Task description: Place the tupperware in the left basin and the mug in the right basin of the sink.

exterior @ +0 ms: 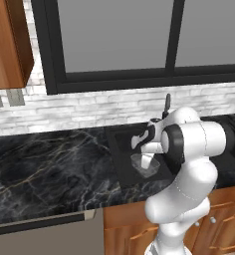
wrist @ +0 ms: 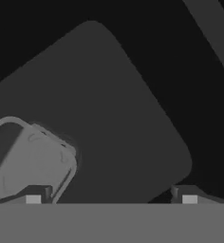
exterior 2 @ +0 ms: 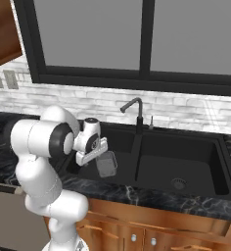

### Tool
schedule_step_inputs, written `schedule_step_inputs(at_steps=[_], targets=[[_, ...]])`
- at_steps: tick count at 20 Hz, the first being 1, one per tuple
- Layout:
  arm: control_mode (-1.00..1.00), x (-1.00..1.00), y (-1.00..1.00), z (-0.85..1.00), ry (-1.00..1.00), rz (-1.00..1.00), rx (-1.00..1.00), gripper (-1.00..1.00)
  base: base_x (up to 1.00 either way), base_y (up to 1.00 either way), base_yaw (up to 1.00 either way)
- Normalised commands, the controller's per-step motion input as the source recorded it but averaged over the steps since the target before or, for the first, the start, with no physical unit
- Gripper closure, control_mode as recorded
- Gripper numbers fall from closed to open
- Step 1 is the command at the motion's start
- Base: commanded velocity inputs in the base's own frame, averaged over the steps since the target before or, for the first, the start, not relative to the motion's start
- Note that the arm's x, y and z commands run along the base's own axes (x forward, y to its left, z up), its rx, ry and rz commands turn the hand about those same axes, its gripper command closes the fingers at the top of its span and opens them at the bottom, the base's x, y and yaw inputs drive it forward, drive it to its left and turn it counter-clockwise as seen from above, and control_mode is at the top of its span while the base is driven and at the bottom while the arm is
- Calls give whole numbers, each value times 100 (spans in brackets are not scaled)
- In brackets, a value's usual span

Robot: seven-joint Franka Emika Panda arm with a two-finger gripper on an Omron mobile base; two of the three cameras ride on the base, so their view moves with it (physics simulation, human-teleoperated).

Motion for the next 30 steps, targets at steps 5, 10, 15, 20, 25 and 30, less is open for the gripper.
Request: schedule_step_inputs(at_steps=[5, 10, 15, 20, 25, 30], targets=[[-100, -18, 0, 44, 8, 31, -2, -100, 0, 0, 0], [-100, -23, -4, 39, 4, 36, -1, -100, 0, 0, 0], [-100, -22, -3, 36, 5, 38, -1, -100, 0, 0, 0], [-100, -21, -3, 38, 12, 39, -2, -100, 0, 0, 0], [-100, -24, -3, 33, 11, 42, -2, -100, 0, 0, 0], [-100, -40, -10, 23, 0, 43, 0, -100, 0, 0, 0]])
